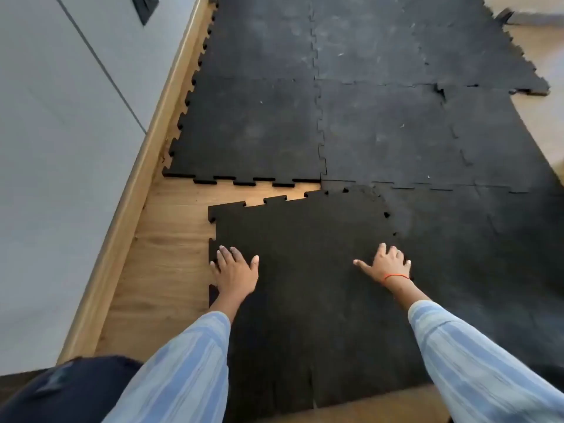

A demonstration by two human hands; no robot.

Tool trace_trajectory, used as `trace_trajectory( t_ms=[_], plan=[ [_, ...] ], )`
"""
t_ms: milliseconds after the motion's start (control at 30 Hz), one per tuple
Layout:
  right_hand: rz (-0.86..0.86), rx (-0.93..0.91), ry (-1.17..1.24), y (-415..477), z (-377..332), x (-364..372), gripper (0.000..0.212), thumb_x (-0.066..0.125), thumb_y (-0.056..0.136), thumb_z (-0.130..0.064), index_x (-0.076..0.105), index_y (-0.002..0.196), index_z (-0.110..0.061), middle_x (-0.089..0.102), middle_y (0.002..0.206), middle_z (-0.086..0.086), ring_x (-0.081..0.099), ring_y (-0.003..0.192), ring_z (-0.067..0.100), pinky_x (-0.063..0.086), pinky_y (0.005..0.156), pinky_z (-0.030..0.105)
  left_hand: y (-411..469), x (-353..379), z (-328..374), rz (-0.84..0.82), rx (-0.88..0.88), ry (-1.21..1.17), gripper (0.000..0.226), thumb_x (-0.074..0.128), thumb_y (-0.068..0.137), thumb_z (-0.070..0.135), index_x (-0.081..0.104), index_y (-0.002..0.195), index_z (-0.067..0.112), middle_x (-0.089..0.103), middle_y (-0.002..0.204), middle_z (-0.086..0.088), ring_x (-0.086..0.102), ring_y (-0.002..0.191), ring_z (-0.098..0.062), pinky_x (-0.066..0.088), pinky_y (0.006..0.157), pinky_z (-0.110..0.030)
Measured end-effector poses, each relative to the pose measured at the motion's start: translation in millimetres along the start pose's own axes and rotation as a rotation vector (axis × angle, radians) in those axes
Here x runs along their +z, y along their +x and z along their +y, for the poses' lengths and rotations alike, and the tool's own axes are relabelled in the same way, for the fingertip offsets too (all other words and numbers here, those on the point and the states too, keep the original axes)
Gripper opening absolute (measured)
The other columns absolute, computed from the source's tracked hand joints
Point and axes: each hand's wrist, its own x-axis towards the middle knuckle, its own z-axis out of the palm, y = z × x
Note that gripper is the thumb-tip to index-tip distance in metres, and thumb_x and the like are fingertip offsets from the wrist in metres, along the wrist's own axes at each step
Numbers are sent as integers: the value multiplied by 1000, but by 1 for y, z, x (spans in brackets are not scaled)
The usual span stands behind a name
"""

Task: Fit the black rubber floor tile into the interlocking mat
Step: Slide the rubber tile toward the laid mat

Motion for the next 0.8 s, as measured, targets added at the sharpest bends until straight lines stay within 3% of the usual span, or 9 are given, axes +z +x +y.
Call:
trace_trajectory(
  t_ms=[100,267,467,633,800],
  plan=[
    [-33,89,55,16,0,8,119,54,71,-78,6,152,-5,7,157,26,9,146,39,13,117,54,17,10,0,-45,-226,-72,86,28,96,58,-5,151,-1,-12,157,-26,-3,146,-40,8,117,-49],
    [-91,204,131,28,-2,-1,140,64,54,-83,-3,152,-8,5,157,29,12,144,43,12,116,56,23,12,13,-53,-364,-209,104,45,88,63,-13,149,2,-10,156,-29,8,144,-45,16,115,-52],
    [-106,276,207,32,4,3,142,66,51,-83,-6,152,-13,20,152,29,29,139,41,15,117,56,29,9,22,0,-434,-162,111,56,82,64,-1,149,-3,31,144,-31,40,129,-42,27,111,-53],
    [-47,321,267,26,6,11,138,68,48,-83,4,152,-19,27,147,27,29,136,42,22,115,55,29,0,9,26,-481,-293,118,72,65,67,14,146,3,38,137,-27,47,120,-38,38,100,-46],
    [9,345,424,26,12,3,139,79,46,-72,5,151,-19,27,145,24,27,134,40,41,104,52,34,2,-6,65,-527,-557,119,78,61,63,10,145,13,40,137,-25,44,123,-40,37,100,-50]
  ],
)
